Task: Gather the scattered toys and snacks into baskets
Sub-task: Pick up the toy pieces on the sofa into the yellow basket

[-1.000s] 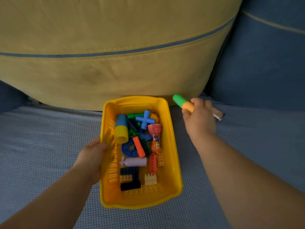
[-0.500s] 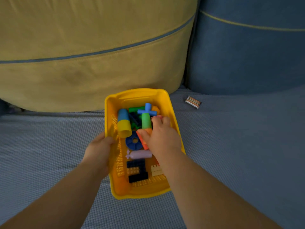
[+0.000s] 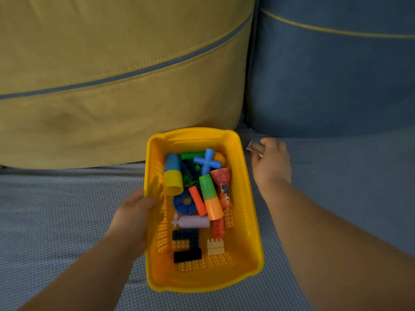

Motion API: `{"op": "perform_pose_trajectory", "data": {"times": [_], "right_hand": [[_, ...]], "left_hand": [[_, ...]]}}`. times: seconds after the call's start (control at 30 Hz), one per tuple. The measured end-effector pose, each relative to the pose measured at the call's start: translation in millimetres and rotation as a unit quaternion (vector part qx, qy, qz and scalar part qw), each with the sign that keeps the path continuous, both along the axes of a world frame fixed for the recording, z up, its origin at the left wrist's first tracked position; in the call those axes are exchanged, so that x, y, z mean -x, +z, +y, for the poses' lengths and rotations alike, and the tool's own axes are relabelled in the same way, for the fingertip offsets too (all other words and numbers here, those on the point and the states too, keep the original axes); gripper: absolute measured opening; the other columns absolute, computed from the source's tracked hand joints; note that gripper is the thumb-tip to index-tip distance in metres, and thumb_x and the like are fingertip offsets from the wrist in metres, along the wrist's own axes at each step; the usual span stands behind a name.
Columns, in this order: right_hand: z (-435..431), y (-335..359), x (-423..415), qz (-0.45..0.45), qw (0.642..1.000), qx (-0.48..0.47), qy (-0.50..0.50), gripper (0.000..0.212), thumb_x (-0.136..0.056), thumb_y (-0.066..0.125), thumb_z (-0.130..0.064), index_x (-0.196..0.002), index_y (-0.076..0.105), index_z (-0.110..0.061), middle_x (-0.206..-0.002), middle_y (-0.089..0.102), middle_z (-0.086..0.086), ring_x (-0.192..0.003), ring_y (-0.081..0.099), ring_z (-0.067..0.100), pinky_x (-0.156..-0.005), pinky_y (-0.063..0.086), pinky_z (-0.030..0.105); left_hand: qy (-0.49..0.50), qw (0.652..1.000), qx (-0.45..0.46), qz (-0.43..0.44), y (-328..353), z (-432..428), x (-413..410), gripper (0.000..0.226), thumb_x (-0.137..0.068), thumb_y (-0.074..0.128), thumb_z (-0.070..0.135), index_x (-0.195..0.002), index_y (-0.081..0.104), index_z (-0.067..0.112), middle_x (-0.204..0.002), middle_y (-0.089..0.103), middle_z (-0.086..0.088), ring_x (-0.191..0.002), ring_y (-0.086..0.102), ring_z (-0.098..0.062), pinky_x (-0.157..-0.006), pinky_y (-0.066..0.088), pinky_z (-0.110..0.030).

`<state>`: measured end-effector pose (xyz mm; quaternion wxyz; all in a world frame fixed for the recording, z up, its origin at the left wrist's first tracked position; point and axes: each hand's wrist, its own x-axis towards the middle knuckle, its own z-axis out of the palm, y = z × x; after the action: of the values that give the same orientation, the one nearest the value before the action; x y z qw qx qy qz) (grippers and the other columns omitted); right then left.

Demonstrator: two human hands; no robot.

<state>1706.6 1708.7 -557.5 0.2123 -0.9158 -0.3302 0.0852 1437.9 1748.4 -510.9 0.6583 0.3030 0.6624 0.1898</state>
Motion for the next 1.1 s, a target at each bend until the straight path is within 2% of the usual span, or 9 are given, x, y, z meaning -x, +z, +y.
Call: {"op": "perform_pose_trajectory", "data": {"times": [0.17, 0.27, 0.37, 0.47, 0.6, 0.73, 0.87, 1.0, 1.1], "right_hand": [[13.3, -38.8, -33.7, 0.04, 0.986, 0.156, 0.05, 0.056, -0.095, 0.051, -0.028, -0.146, 0.029, -0.024, -0.153, 0.024, 0.007, -0.135, 0.028, 0.032, -0.106, 0.033, 0.047], [23.6, -52.9, -41.2, 0.027, 0.976, 0.193, 0.094, 0.057, -0.095, 0.049, -0.026, -0.147, 0.026, -0.027, -0.155, 0.019, 0.006, -0.139, 0.021, 0.032, -0.109, 0.028, 0.049], [28.5, -63.0, -44.4, 0.004, 0.968, 0.22, 0.124, 0.057, -0.093, 0.05, -0.033, -0.145, 0.026, -0.032, -0.155, 0.021, 0.005, -0.14, 0.019, 0.033, -0.109, 0.025, 0.05], [29.0, -70.0, -44.8, -0.008, 0.966, 0.221, 0.133, 0.054, -0.093, 0.049, -0.036, -0.142, 0.028, -0.029, -0.147, 0.033, 0.011, -0.135, 0.029, 0.034, -0.105, 0.031, 0.049], [27.0, -65.3, -40.0, 0.039, 0.97, 0.218, 0.103, 0.038, -0.096, 0.046, -0.025, -0.133, 0.041, -0.014, -0.13, 0.04, 0.017, -0.114, 0.049, 0.038, -0.09, 0.043, 0.045], [23.8, -52.9, -37.0, 0.102, 0.969, 0.216, 0.057, 0.034, -0.097, 0.044, -0.017, -0.129, 0.047, -0.005, -0.136, 0.039, 0.019, -0.118, 0.047, 0.039, -0.093, 0.043, 0.04], [28.1, -34.2, -35.6, 0.114, 0.943, 0.307, 0.055, 0.043, -0.093, 0.057, -0.022, -0.133, 0.047, -0.009, -0.13, 0.049, 0.017, -0.117, 0.052, 0.033, -0.094, 0.045, 0.04], [16.8, -14.3, -28.6, 0.109, 0.964, 0.243, 0.018, 0.037, -0.092, 0.057, -0.017, -0.128, 0.049, -0.007, -0.127, 0.054, 0.018, -0.117, 0.051, 0.033, -0.095, 0.042, 0.039], [3.3, 10.9, -18.5, 0.087, 0.993, 0.05, -0.062, 0.026, -0.093, 0.051, -0.014, -0.118, 0.055, -0.008, -0.116, 0.06, 0.018, -0.106, 0.057, 0.035, -0.083, 0.043, 0.035]], "left_hand": [[-0.01, 1.0, 0.003, -0.002, -6.9, 7.6, -13.6, 0.02, -0.09, 0.052, 0.004, -0.097, 0.069, 0.011, -0.103, 0.064, -0.035, -0.084, 0.063, -0.044, -0.084, 0.048, -0.068], [-0.018, 1.0, 0.003, 0.009, -15.4, 7.2, -15.4, 0.023, -0.091, 0.05, 0.004, -0.098, 0.07, 0.013, -0.101, 0.067, -0.033, -0.09, 0.064, -0.051, -0.083, 0.048, -0.07], [-0.017, 1.0, 0.008, 0.014, -20.2, 6.9, -15.9, 0.024, -0.091, 0.049, 0.003, -0.101, 0.07, 0.011, -0.099, 0.069, -0.031, -0.091, 0.065, -0.052, -0.084, 0.05, -0.069], [-0.012, 1.0, 0.013, 0.012, -23.0, 7.9, -14.7, 0.023, -0.09, 0.05, 0.002, -0.101, 0.07, 0.009, -0.098, 0.069, -0.032, -0.089, 0.066, -0.049, -0.085, 0.05, -0.069], [-0.019, 1.0, 0.012, 0.012, -26.3, 9.9, -13.4, 0.023, -0.089, 0.051, 0.002, -0.094, 0.072, 0.01, -0.097, 0.069, -0.032, -0.084, 0.066, -0.046, -0.083, 0.049, -0.069], [-0.021, 1.0, 0.017, 0.007, -22.9, 9.7, -13.5, 0.022, -0.09, 0.051, 0.002, -0.095, 0.07, 0.01, -0.098, 0.067, -0.034, -0.078, 0.064, -0.04, -0.082, 0.049, -0.067], [-0.021, 1.0, 0.012, 0.013, -18.6, 8.1, -12.3, 0.023, -0.089, 0.051, 0.002, -0.094, 0.071, 0.012, -0.101, 0.066, -0.034, -0.078, 0.064, -0.04, -0.081, 0.05, -0.066], [-0.021, 1.0, 0.003, 0.011, -11.9, 1.6, -6.8, 0.024, -0.089, 0.05, 0.002, -0.098, 0.07, 0.013, -0.1, 0.068, -0.032, -0.077, 0.064, -0.038, -0.077, 0.053, -0.057], [-0.028, 0.999, -0.008, 0.016, -1.9, -6.2, -0.2, 0.027, -0.091, 0.049, 0.002, -0.101, 0.07, 0.015, -0.095, 0.07, -0.028, -0.078, 0.065, -0.039, -0.077, 0.053, -0.057]]}}
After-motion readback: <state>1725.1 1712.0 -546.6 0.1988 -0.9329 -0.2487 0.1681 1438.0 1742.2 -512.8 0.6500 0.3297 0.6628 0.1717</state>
